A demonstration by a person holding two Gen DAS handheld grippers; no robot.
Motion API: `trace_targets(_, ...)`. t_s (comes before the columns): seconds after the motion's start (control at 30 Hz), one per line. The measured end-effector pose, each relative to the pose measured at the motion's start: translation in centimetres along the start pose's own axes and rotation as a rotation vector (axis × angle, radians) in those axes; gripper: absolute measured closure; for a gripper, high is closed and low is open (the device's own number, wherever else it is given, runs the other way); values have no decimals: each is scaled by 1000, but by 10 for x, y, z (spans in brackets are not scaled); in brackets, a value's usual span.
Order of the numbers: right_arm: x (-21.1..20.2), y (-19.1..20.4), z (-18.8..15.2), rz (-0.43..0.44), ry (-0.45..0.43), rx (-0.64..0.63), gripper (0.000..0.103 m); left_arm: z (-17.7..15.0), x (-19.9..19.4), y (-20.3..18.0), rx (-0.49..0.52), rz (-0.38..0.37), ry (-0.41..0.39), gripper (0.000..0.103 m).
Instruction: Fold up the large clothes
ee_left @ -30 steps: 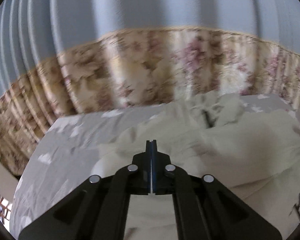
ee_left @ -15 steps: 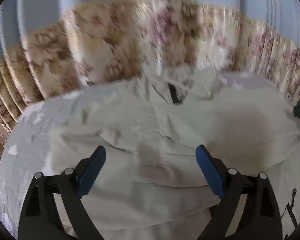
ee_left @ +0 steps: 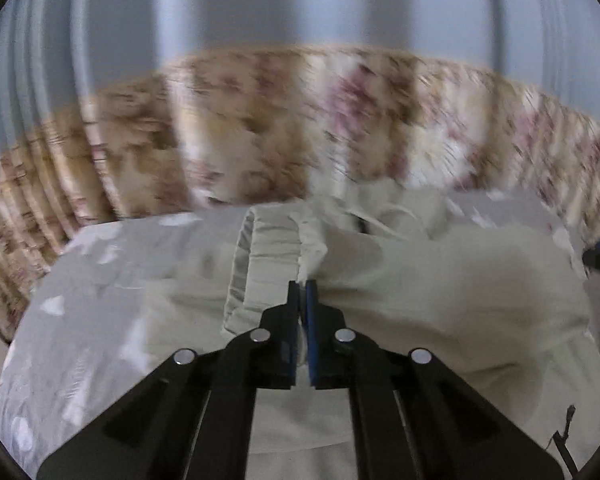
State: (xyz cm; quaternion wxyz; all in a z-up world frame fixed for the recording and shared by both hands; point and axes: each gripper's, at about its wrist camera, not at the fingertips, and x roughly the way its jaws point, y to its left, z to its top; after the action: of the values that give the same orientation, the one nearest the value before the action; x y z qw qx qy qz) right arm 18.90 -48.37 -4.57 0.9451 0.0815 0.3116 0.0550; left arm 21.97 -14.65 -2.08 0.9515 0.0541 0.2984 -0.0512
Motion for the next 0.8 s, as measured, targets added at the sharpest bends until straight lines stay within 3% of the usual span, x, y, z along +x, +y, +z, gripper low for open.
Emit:
trace_targets(0.13, 22, 17, -10, -19, 98, -63, 10, -21, 15, 22, -12, 25, 74, 99)
trace_targets(0.2, 47, 28, -23, -118, 206, -141, 10, -39, 29, 27, -10, 27, 140, 96)
trace_targets(0.33, 69, 36, -38, -217, 279, -210, 5, -55, 32, 32, -6, 18, 173, 91)
trace_targets(0.4, 68, 34, -37, -231, 276, -198, 4, -52, 26, 34, -7, 10, 164, 88)
trace_targets(0.43, 65, 34, -37, -234, 270, -207, 4, -51, 22, 35, -12, 10, 157, 81)
trace_targets(0.5, 55, 35, -30, -237, 245, -222, 4, -42, 10, 41, -36, 13, 124, 32)
trace_targets(0.57, 38, 31, -16, -193, 188, -175, 4, -29, -9, 52, -64, 23, 64, 27)
trace_targets(0.67, 11, 22, 16, -83, 93, -24, 3, -4, -16, 59, -35, 11, 35, 23)
trace_targets(0.8, 25, 32, 60, -147, 55, -25, 3, 41, 8, 58, 19, 19, 5, 16)
